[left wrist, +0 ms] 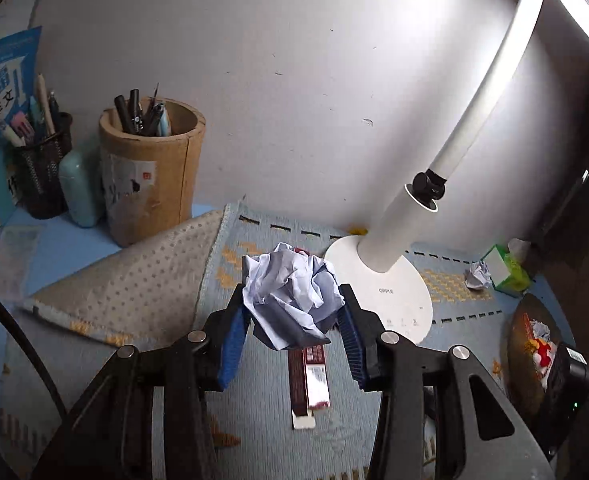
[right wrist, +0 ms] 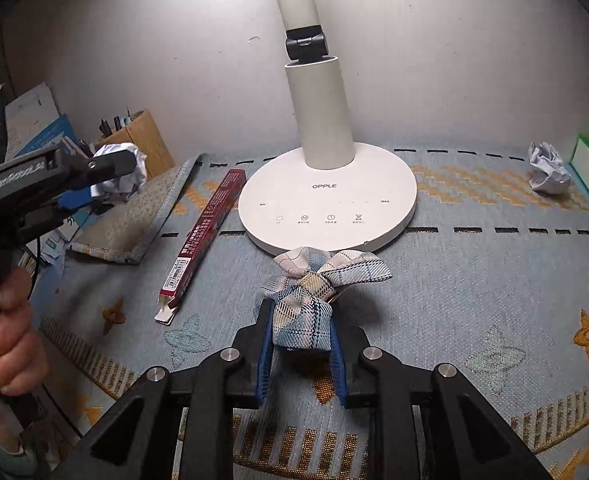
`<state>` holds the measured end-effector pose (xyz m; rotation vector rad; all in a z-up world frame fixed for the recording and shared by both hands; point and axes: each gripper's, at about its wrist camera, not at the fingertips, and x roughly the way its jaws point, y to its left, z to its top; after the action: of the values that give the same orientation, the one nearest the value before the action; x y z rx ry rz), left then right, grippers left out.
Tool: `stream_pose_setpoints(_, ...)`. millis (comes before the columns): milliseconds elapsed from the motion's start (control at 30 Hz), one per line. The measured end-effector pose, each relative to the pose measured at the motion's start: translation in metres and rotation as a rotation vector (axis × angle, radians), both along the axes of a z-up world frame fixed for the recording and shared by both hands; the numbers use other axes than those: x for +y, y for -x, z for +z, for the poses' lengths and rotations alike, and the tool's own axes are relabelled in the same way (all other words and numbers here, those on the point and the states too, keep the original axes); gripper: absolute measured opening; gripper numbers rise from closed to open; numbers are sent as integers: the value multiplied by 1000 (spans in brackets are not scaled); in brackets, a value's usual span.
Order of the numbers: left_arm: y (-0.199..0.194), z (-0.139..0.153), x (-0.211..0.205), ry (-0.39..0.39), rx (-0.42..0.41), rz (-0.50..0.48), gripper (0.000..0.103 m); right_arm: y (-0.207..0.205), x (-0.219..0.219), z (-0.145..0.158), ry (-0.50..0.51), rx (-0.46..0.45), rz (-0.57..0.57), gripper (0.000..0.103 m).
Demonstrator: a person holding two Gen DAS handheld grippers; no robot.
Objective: Organize objects
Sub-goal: 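Carry the paper and plaid bow over the amber bowl and open both tools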
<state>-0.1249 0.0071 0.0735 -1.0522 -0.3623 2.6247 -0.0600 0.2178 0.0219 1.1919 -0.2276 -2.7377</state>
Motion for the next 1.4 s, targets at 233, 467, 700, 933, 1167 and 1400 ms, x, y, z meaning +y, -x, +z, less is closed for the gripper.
stream_pose_setpoints(233,-119,-4,-10,67,-50,-21,40,-72,17,-1,65,-73,-11,24)
stream_pose_setpoints(467,-175,-35,12,43,-59,-76,40,-156,28,5,23,-77,-17,24)
stream_pose_setpoints(700,-181,-52,31,193,-13,9,40,-193,33,-12,-24,-109,-17,28)
stream_pose_setpoints(933,-182,-52,30,199,0,7,40,-207,41,-17,122,-14,-37,51)
stream_pose_setpoints(1167,-184,-53,25,159,4,7,41,-206,38,-15,109,-11,-34,54)
stream_pose_setpoints(1400,-185,-53,23,145,7,-2,41,-206,44,-11,82,-28,-133,54)
